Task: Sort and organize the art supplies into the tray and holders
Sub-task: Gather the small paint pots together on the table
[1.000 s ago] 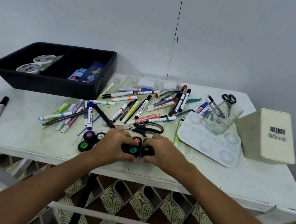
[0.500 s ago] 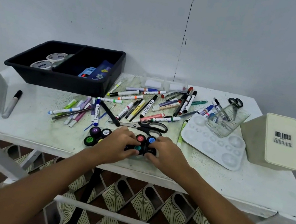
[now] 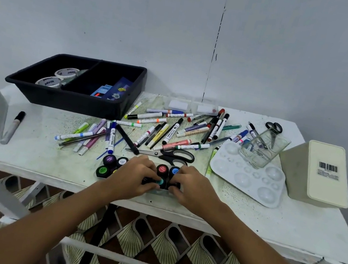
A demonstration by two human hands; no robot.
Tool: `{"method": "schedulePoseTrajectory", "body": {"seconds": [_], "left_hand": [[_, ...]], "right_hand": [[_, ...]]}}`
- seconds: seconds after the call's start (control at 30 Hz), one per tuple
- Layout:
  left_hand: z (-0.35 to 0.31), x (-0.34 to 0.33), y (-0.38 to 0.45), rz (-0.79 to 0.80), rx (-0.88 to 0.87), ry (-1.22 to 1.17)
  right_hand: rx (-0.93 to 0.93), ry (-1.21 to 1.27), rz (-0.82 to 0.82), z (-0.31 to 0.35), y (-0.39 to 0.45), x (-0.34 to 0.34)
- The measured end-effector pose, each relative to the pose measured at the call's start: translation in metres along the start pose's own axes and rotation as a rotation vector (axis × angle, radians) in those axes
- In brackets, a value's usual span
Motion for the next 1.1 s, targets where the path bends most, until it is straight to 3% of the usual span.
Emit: {"method": "schedulePoseTrajectory", "body": {"seconds": [0.27,0.57,0.67,0.93,1.1], "left_hand": [[-0.002,0.003,0.003,0.045,0.037,0.002],[-0.003,0.0,0.024,0.082,-0.002,0.013],[-0.007,-0.008,0.041,0.068,0.004,-0.028],[-0.045,-0.074,0.13,0.074,-0.018,-0.063],[-0.088,-0.129,0.175,0.01,-0.064,-0.079]], "right_hand": [[0.085,0.014,0.065,-0.006,0.002,0.006],[0.006,0.179,0.112,-0.023,0.01,0.012],[-0.084,0.244,0.019,-0.035,0.011,0.021],[-0.515,0.089,-0.407,-0.101,0.005,0.074],[-0.668,-0.005,-0.499,-0.129,-0.012,0.094]]}}
Point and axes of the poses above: each hand's wrist, its own y-axis towards the middle knuckle, its own x-axis out of the back of the hand, z = x × y, the point moved 2 cm from there along y, towards the middle knuckle, and after that the axes turned 15 degrees about -z, right-handed, at the moved point
